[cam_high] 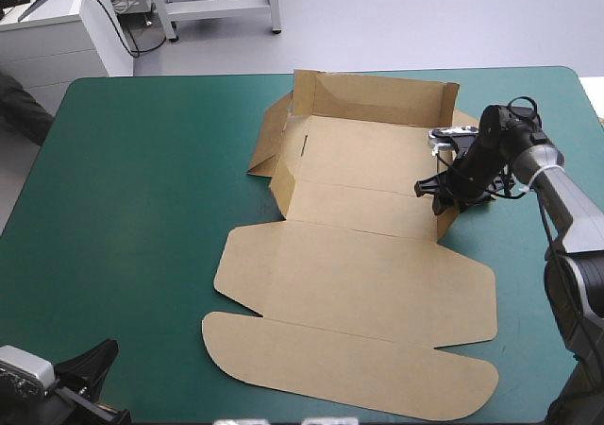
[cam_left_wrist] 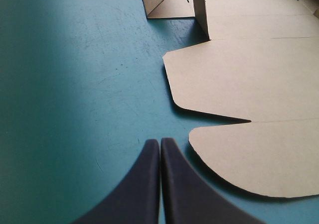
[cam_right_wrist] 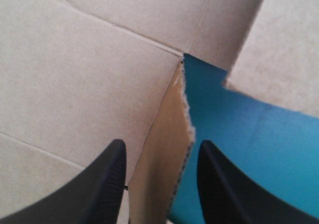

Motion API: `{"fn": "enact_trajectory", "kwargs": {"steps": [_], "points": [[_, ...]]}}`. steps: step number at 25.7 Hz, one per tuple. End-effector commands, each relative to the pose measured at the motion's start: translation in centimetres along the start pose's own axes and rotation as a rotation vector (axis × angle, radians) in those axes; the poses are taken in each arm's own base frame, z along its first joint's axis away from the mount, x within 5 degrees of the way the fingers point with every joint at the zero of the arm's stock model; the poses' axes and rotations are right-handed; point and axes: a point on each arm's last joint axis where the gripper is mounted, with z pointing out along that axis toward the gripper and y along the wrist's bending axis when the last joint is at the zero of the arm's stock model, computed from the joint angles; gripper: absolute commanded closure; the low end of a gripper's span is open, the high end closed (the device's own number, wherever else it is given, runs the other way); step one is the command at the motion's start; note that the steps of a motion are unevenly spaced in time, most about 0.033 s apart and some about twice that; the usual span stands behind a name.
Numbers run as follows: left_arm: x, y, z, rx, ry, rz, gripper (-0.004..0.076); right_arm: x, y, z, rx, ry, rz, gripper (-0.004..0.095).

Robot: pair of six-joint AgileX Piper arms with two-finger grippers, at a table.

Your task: Fold the box

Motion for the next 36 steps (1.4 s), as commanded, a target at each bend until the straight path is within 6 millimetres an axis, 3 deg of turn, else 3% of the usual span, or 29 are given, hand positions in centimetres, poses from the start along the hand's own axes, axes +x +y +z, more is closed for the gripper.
{"fn": "enact_trajectory", "kwargs": {"steps": [1, 5, 9, 17, 22, 26, 30, 33, 36], "points": [[-1.1, -0.2, -0.6, 0.021, -0.093, -0.006, 0.0732, -0.1, 0.8, -2.4, 0.002, -0.059, -0.029, 0.0569], [-1.1, -0.1, -0.6, 0.018, -0.094, -0.003, 0.0732, -0.3, 1.0, -1.7, 0.012, -0.036, -0.044, 0.0655], [-1.1, -0.1, -0.6, 0.018, -0.094, -0.003, 0.0732, -0.3, 1.1, -1.5, 0.065, -0.024, -0.082, 0.0925], [-1.1, -0.1, -0.6, 0.018, -0.094, -0.003, 0.0732, -1.3, 0.0, -3.5, 0.228, -0.064, -0.22, 0.0922], [-1.1, -0.1, -0.6, 0.018, -0.094, -0.003, 0.0732, -2.7, 0.0, -5.1, 0.266, -0.129, -0.409, 0.0922], [-1.1, -0.1, -0.6, 0.018, -0.094, -0.003, 0.0732, -4.6, 3.0, -5.1, 0.184, -0.168, -0.642, 0.0922], [-1.1, -0.2, -0.6, 0.019, -0.093, -0.004, 0.0732, -6.0, 10.1, -4.2, 0.152, -0.189, -0.923, 0.0927], [-1.1, -0.2, -0.6, 0.019, -0.093, -0.004, 0.0732, -6.1, 13.8, -3.7, 0.134, -0.207, -1.048, 0.0927], [-1.1, -0.2, -0.6, 0.019, -0.093, -0.004, 0.0732, -5.3, 18.8, -2.9, 0.11, -0.215, -1.269, 0.0927]]}}
